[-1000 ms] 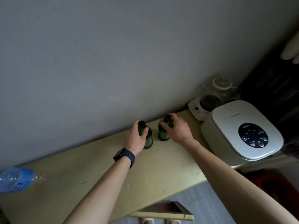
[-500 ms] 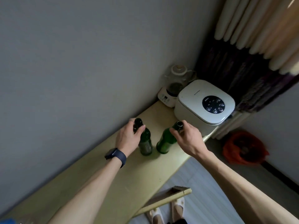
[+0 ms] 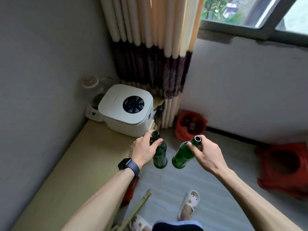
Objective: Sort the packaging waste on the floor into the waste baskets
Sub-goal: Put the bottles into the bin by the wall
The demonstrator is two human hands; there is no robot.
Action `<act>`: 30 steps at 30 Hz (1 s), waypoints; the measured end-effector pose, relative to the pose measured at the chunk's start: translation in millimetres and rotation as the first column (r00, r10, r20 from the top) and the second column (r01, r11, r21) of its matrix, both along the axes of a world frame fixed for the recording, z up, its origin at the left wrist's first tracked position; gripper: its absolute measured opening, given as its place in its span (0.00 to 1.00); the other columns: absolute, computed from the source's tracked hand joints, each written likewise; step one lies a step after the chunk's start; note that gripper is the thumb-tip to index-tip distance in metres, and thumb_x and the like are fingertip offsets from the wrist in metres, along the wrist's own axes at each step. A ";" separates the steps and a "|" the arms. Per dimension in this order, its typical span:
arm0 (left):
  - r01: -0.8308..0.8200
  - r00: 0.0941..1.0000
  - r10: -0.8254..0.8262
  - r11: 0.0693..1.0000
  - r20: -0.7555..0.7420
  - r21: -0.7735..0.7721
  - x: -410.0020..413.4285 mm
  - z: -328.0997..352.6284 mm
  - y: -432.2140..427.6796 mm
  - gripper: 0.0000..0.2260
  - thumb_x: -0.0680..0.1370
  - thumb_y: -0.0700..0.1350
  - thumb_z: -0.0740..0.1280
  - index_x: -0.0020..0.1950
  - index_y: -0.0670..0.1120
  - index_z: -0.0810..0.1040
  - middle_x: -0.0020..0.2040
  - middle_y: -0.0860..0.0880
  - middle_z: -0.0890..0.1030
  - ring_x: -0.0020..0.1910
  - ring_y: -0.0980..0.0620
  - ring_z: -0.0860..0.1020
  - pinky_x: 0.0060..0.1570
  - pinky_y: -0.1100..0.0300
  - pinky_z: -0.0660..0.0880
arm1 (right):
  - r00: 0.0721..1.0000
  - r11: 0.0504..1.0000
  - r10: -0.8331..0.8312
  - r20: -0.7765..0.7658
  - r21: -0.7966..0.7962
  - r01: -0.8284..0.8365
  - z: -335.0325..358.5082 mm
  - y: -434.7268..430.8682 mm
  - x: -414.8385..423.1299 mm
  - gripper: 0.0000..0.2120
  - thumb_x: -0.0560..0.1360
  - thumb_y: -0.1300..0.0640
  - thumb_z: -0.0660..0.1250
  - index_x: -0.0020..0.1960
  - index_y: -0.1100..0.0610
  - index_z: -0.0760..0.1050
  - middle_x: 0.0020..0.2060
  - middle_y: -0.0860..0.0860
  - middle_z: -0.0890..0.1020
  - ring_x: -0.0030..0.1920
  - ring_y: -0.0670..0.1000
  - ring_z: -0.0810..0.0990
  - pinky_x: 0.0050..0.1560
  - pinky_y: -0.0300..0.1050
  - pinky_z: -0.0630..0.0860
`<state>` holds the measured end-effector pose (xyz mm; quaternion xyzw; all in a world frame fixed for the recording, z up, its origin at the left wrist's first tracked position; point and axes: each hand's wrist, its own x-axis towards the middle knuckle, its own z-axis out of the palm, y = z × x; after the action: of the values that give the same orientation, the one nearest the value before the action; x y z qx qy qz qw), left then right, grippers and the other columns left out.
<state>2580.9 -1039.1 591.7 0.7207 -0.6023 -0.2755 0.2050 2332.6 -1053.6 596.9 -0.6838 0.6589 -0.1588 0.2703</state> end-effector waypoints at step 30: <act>0.072 0.997 -0.074 0.979 0.001 0.189 -250.8 -327.0 -388.1 0.14 0.81 0.55 0.62 0.59 0.48 0.65 0.49 0.42 0.80 0.47 0.39 0.79 0.44 0.49 0.76 | 0.930 0.930 -0.339 0.141 0.199 0.309 -301.6 -324.1 -210.6 0.13 0.80 0.48 0.65 0.62 0.48 0.70 0.48 0.51 0.83 0.48 0.53 0.81 0.48 0.45 0.73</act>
<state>2330.0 -1427.2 264.7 0.7154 -0.6003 -0.3356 0.1232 2121.9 -1377.7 295.3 -0.5225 0.7484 -0.2022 0.3550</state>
